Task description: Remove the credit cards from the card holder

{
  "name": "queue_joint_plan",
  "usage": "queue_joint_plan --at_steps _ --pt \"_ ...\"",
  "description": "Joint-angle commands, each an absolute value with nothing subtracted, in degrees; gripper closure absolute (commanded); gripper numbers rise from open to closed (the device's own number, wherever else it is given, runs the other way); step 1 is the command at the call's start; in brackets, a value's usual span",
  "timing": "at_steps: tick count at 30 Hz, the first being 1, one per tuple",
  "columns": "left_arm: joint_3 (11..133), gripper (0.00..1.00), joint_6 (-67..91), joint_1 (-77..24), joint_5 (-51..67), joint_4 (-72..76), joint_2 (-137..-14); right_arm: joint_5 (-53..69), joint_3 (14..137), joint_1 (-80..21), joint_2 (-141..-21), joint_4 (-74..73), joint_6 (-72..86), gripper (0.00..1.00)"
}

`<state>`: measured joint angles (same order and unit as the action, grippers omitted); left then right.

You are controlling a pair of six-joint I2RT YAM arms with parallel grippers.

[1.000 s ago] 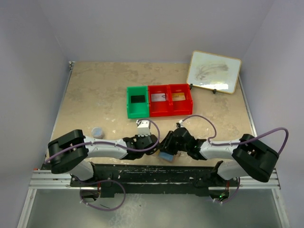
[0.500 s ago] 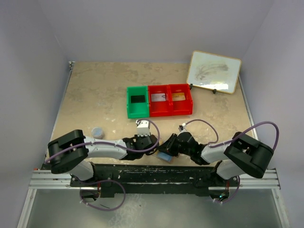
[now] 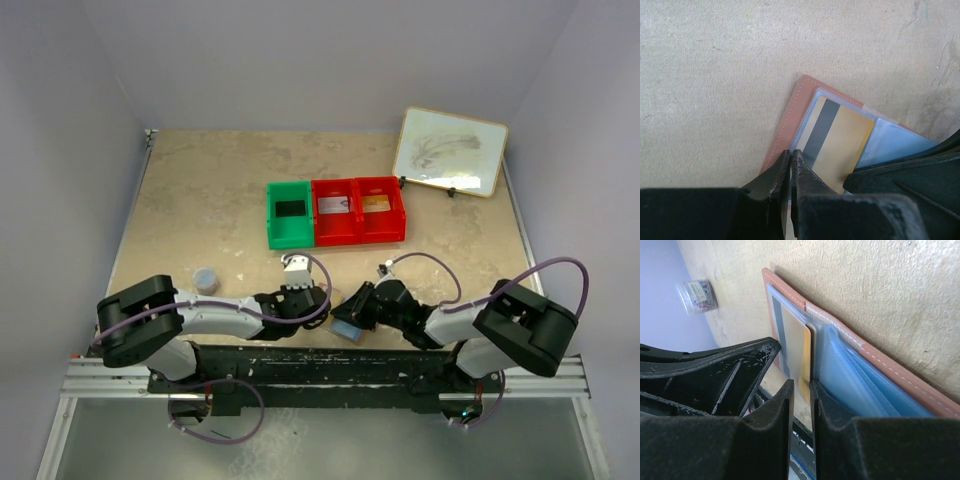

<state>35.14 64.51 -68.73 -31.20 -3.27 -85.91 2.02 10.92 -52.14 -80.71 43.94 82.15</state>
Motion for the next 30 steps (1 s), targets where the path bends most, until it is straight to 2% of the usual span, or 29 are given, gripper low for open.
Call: queue_joint_plan --at_steps 1,4,6,9,13,20,26,30 --pt "32.4 1.0 66.7 -70.7 -20.9 -5.7 -88.2 0.1 9.5 -52.5 -81.9 56.7 84.1 0.79" --pt "32.0 1.0 67.0 -70.7 -20.7 -5.4 -87.9 0.6 8.8 -52.5 -83.2 60.6 84.2 0.78" --pt "32.0 1.0 67.0 -70.8 -20.6 -5.4 -87.9 -0.1 10.4 -52.6 -83.7 58.3 84.1 0.72" --pt "31.9 1.0 67.0 -70.9 -20.6 -5.4 -87.9 -1.6 11.5 -53.1 -83.7 53.5 86.0 0.73" --pt "31.3 1.0 67.6 -70.9 -20.7 -5.2 -87.8 -4.3 11.7 -53.1 -82.6 49.7 85.9 0.78" --pt "31.9 1.0 67.7 -71.0 -21.8 -6.0 -87.8 -1.2 13.2 -53.0 -85.7 55.6 82.0 1.0" --pt "32.4 1.0 68.2 -70.9 -24.3 -9.5 -87.6 -0.3 10.3 -53.1 -81.5 53.2 82.9 1.0" --pt "32.3 1.0 69.0 -71.0 -25.0 -10.3 -87.6 -0.6 10.8 -53.0 -75.9 45.3 82.7 1.0"
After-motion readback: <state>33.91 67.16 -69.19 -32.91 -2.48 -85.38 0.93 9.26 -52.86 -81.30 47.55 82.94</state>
